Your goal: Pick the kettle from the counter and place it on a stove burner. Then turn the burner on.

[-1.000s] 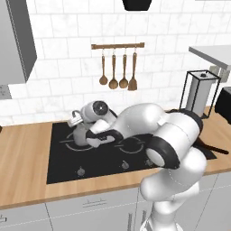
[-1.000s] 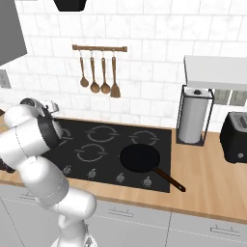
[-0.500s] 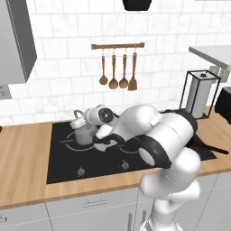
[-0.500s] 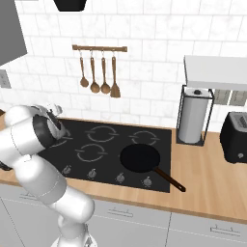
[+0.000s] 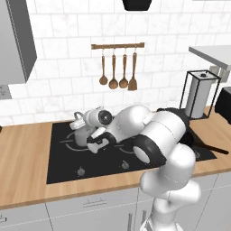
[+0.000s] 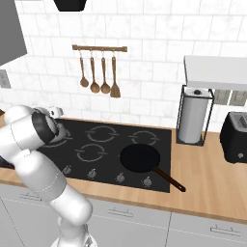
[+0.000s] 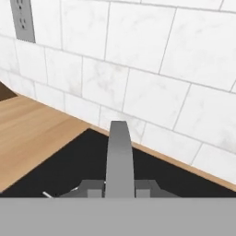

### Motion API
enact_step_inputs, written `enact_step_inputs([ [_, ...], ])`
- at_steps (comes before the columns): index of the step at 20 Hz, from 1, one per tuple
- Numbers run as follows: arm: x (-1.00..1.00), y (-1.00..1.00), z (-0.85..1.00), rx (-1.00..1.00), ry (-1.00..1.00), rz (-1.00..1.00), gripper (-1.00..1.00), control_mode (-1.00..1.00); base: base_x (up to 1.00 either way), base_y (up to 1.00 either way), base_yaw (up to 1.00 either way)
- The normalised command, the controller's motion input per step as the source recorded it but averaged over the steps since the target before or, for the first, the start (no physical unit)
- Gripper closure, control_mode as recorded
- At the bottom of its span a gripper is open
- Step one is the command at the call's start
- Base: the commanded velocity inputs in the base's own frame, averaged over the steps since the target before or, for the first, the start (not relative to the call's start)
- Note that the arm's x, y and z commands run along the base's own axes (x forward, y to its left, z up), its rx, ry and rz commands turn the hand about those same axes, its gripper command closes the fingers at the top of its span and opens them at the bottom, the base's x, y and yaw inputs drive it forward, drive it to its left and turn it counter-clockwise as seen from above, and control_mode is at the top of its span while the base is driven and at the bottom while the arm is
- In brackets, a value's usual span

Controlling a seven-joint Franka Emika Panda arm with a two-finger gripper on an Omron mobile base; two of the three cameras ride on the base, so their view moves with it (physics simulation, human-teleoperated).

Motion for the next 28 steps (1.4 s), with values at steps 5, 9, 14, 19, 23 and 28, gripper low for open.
enact_step_inputs([
  [5, 0.12, 0.0, 0.0, 0.06, 0.01, 0.02, 1.0, -1.0, 0.0, 0.0, 0.0],
  [9, 0.04, 0.0, 0.0, 0.12, 0.0, 0.04, 1.0, -1.0, 0.0, 0.0, 0.0],
  [14, 0.0, 0.0, -0.03, 0.08, 0.06, 0.06, 1.0, -1.0, 0.0, 0.0, 0.0],
  [19, 0.0, 0.0, 0.0, 0.02, 0.03, 0.06, 1.0, -1.0, 0.0, 0.0, 0.0],
  [23, 0.0, 0.0, -0.12, 0.01, 0.01, 0.04, 1.0, -1.0, 0.0, 0.0, 0.0],
  [28, 0.0, 0.0, -0.38, 0.0, 0.03, 0.02, 1.0, -1.0, 0.0, 0.0, 0.0],
])
